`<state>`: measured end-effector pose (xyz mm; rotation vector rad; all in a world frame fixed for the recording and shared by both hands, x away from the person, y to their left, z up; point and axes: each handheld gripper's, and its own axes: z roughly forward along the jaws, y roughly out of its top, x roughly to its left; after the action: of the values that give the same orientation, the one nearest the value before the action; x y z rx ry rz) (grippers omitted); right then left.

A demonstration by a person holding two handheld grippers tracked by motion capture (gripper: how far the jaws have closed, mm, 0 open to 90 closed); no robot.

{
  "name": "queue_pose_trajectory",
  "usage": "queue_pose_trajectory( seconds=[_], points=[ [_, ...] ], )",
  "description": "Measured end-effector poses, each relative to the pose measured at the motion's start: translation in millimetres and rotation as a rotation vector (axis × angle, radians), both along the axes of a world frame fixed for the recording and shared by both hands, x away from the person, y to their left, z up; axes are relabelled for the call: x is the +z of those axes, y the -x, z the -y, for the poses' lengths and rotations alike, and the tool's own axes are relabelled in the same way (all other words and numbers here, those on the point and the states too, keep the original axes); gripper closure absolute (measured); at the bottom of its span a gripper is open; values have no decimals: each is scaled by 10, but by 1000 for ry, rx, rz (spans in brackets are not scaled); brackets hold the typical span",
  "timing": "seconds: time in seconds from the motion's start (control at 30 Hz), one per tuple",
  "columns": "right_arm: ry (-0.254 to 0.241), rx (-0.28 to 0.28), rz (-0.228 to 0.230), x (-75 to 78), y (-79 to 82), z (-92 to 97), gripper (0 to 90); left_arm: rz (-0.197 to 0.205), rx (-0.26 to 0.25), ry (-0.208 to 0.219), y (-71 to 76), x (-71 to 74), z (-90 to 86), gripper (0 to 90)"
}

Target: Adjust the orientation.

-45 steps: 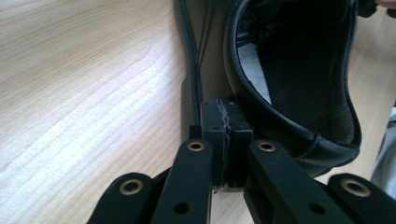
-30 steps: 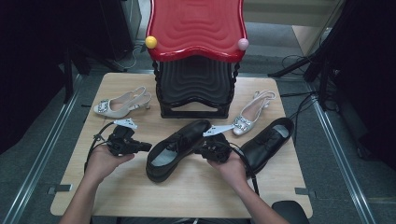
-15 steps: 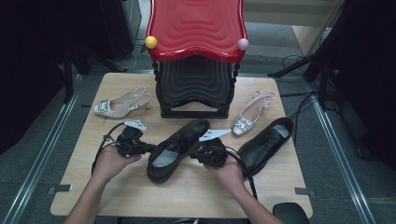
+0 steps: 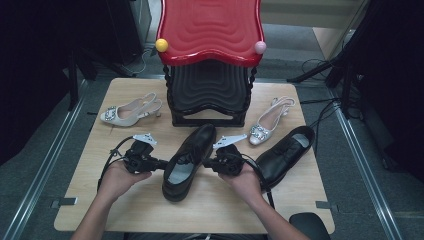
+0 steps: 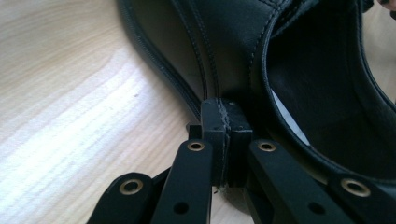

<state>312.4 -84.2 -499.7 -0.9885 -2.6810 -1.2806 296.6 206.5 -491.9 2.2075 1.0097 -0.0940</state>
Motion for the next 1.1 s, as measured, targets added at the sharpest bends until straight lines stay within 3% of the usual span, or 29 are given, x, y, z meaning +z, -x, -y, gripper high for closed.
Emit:
queue_pose_trajectory(
  seconds=[0.3,0.5,0.77,0.83,0.93,1.1],
  points=[
    [11,-24,2,14,-96,44,900,-9,-44,15,87,-13,141,900],
    [6,-52,-5,11,-145,96,877,-41,-65,60,82,-54,184,871],
    [12,-45,32,68,-131,193,727,3,-21,72,57,24,72,739],
    [3,-42,34,77,-114,243,663,14,-10,55,35,34,75,678],
    [-4,-38,28,85,-95,329,547,29,10,44,-16,51,80,518],
    [-17,-47,46,131,-46,457,506,39,29,54,-93,91,57,400]
  ],
)
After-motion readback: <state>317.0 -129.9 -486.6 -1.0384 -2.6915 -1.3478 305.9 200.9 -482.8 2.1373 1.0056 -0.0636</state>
